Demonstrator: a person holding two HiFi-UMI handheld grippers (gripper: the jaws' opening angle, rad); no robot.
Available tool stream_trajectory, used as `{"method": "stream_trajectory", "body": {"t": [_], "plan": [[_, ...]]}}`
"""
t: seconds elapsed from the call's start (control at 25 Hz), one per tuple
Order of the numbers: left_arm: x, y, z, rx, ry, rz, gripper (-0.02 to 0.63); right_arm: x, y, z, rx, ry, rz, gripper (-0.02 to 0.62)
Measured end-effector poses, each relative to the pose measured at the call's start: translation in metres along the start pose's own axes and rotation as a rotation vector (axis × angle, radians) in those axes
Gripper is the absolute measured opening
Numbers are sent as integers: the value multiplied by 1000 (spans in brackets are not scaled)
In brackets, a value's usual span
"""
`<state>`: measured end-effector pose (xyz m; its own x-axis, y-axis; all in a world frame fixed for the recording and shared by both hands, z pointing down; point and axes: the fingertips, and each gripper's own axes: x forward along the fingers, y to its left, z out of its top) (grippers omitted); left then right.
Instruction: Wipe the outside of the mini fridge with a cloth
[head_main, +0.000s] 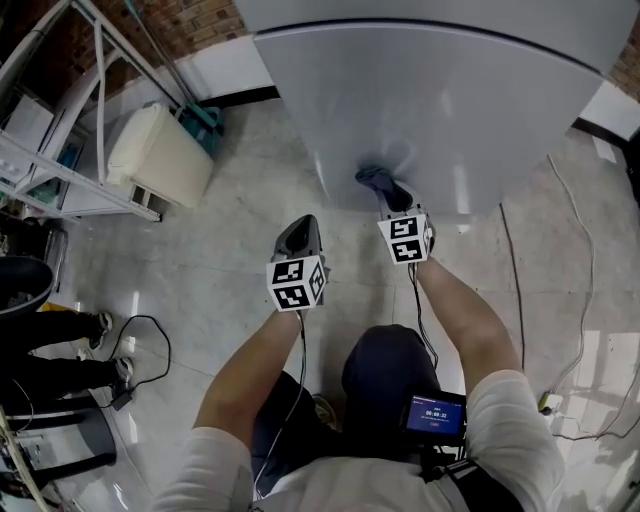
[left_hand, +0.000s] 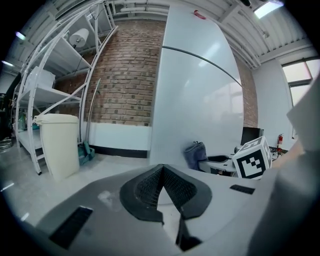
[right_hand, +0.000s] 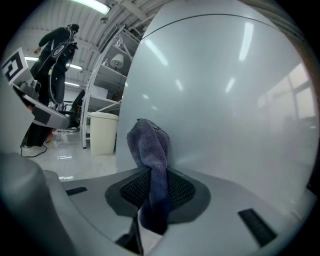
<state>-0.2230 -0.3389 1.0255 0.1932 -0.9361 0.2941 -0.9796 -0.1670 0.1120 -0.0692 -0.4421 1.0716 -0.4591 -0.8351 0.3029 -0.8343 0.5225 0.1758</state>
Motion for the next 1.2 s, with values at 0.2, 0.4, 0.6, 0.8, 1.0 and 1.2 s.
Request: {"method": "stream_trajectory", "body": {"t": [0.2, 0.4, 0.6, 0.8, 1.0, 1.2], "plan": [[19, -41, 2, 8, 5, -63, 0, -31, -58, -18, 16, 29, -86, 86], [38, -83, 6, 12, 8, -119, 0, -59, -114, -31, 13, 49, -155, 86], [52, -124, 4, 17, 20, -173, 0, -87, -165, -38, 17, 62, -219, 86], [63, -149, -1, 24, 31, -199, 0, -110, -214, -59, 86, 75, -299, 87], [69, -156, 0, 23, 41, -208, 0, -119, -234, -66, 111, 102, -330, 87], [74, -158, 0, 12, 40, -218, 0, -116, -234, -64, 112, 105, -335, 87]]}}
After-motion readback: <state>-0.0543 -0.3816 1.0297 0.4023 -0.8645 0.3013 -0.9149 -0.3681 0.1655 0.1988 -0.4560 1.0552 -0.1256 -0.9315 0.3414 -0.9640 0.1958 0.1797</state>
